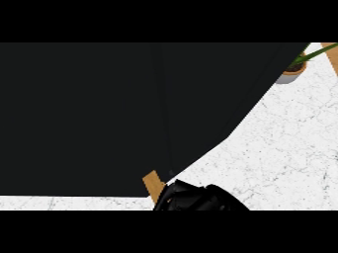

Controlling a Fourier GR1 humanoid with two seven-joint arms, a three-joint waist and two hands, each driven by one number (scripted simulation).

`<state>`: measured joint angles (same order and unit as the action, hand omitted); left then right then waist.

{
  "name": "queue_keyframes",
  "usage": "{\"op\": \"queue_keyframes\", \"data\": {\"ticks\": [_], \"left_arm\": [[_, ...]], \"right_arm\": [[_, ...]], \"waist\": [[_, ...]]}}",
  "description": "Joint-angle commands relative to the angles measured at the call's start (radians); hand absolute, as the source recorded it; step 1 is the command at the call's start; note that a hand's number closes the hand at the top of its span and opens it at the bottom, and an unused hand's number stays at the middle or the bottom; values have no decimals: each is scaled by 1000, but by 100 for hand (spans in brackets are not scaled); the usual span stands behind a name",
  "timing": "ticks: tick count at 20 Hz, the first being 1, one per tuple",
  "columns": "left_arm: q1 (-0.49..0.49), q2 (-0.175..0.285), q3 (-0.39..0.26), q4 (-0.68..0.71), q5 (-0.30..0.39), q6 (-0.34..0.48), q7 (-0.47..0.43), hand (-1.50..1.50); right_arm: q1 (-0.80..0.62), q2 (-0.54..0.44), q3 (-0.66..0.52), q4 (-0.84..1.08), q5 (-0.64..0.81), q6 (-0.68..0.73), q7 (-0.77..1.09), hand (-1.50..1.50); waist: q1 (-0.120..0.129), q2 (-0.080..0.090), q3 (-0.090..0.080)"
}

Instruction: Pick up the bottled water, place it into the cabinet and close the cabinet

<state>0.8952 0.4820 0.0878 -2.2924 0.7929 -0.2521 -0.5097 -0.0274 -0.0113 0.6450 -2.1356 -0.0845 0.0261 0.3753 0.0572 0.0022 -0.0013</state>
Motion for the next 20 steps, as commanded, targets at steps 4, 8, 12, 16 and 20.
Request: {"op": "queue_keyframes", "data": {"ticks": [4,8,12,16,20], "left_arm": [[64,-18,109,56,94,-154,-40,-150],[47,10,178,68,187,-173,6,-150],[149,-35,236,-9,225,-207,21,-150],[102,-19,280,30,285,-212,83,-150],[173,-106,301,22,242,-312,66,-150]], "right_arm": [[-327,11,-235,192,-273,-61,78,150],[-469,11,-315,412,-359,-39,-7,150],[-556,-16,-444,519,-411,60,8,150],[-655,-19,-483,653,-407,111,-17,150],[-689,-34,-497,770,-394,181,-59,150]], "waist": [[-13,-1,1],[-22,4,1],[-22,0,2],[-36,0,2],[-25,-2,2]]}}
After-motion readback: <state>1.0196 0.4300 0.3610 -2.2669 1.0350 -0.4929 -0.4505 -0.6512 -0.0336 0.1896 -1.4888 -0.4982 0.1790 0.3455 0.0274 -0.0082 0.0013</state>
